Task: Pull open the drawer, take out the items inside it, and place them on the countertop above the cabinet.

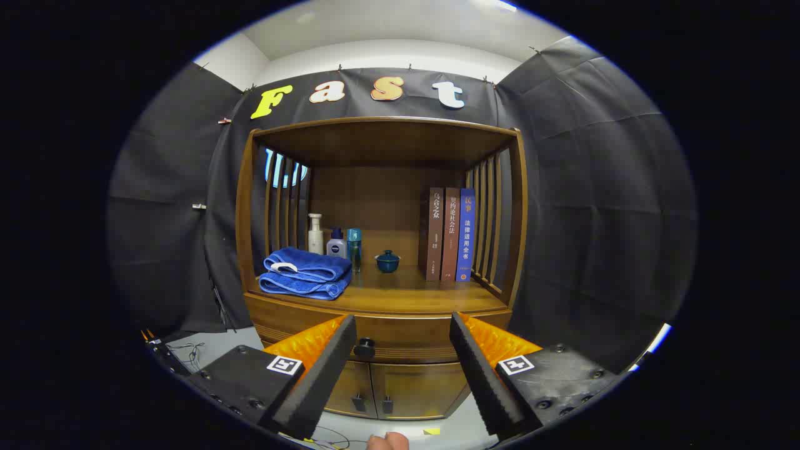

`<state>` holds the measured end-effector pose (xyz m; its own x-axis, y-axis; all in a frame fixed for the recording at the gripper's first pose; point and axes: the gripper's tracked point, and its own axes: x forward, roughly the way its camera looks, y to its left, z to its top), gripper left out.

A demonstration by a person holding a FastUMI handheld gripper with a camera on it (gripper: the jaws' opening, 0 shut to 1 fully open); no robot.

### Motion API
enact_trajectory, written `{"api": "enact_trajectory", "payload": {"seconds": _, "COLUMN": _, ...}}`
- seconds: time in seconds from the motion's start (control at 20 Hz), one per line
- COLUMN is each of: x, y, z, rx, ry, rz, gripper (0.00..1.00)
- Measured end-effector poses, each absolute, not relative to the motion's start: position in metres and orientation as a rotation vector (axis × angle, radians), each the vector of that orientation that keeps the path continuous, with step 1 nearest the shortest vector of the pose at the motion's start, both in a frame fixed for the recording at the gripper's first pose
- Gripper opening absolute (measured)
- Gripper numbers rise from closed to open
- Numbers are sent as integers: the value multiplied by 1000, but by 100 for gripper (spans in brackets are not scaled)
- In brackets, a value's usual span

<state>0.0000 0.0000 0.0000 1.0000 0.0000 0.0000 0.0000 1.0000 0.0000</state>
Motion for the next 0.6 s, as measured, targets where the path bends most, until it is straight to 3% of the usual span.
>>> {"api": "enact_trajectory", "payload": {"seconds": 0.6, "x": -4, "y": -5, "z": 9, "rx": 51, "ry": -23, "rz": 1, "gripper": 98}}
